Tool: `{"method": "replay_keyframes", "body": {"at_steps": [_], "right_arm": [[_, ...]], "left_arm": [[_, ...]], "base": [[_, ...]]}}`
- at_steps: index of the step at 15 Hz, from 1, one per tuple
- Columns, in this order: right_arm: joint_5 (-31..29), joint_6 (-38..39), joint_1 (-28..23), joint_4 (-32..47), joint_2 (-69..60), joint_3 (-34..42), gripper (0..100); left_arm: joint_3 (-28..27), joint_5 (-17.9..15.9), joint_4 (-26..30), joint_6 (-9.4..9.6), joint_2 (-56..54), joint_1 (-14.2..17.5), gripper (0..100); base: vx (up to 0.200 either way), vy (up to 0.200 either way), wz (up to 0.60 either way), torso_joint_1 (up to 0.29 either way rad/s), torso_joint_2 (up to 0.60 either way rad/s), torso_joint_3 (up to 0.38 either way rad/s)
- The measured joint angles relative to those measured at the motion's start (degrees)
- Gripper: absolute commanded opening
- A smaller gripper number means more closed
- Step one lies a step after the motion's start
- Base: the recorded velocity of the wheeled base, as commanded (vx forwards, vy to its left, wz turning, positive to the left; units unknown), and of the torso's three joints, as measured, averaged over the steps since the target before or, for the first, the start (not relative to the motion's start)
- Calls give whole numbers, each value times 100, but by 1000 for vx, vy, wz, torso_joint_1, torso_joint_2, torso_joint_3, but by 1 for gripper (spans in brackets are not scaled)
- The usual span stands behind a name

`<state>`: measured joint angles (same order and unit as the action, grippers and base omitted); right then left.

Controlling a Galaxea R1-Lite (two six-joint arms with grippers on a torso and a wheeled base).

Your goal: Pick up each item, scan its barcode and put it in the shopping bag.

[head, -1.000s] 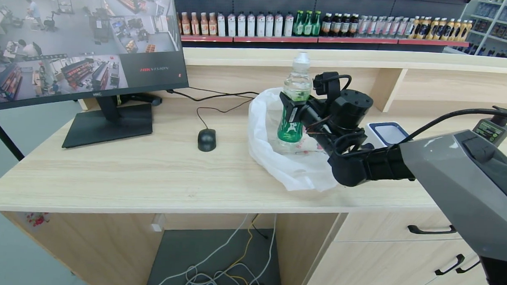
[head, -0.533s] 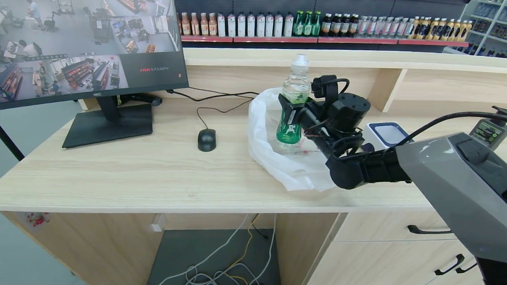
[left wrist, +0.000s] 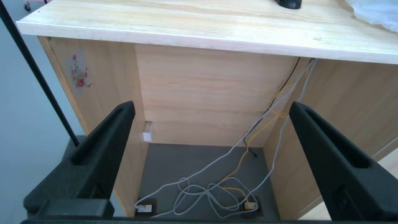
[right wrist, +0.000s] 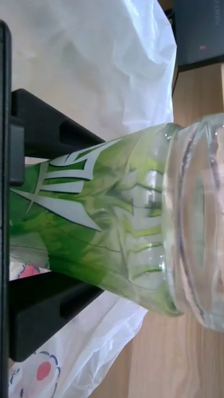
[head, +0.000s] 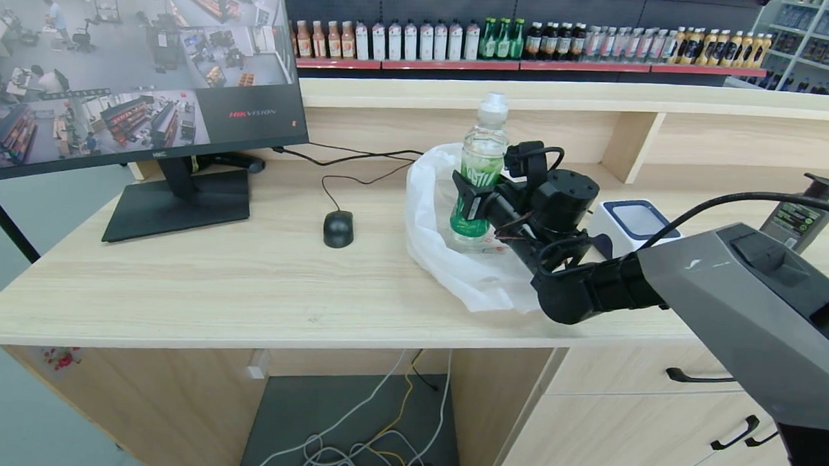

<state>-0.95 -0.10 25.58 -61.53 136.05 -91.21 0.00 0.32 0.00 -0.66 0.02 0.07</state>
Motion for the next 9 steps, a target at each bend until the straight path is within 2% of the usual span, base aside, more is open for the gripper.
{"method": "replay_keyframes", "body": {"at_steps": [4, 5, 9], "right_arm": [[-2, 0, -2, 2, 0, 6, 0], [-2, 2, -2, 5, 0, 6, 100], [-17, 7, -6, 9, -18, 17, 100]], "left_arm": [[0, 1, 0, 0, 0, 0, 100], [0, 0, 0, 0, 0, 0, 100], [0, 1, 0, 0, 0, 0, 100]], "base": [[0, 0, 0, 0, 0, 0], [0, 0, 0, 0, 0, 0], [0, 0, 0, 0, 0, 0]]}}
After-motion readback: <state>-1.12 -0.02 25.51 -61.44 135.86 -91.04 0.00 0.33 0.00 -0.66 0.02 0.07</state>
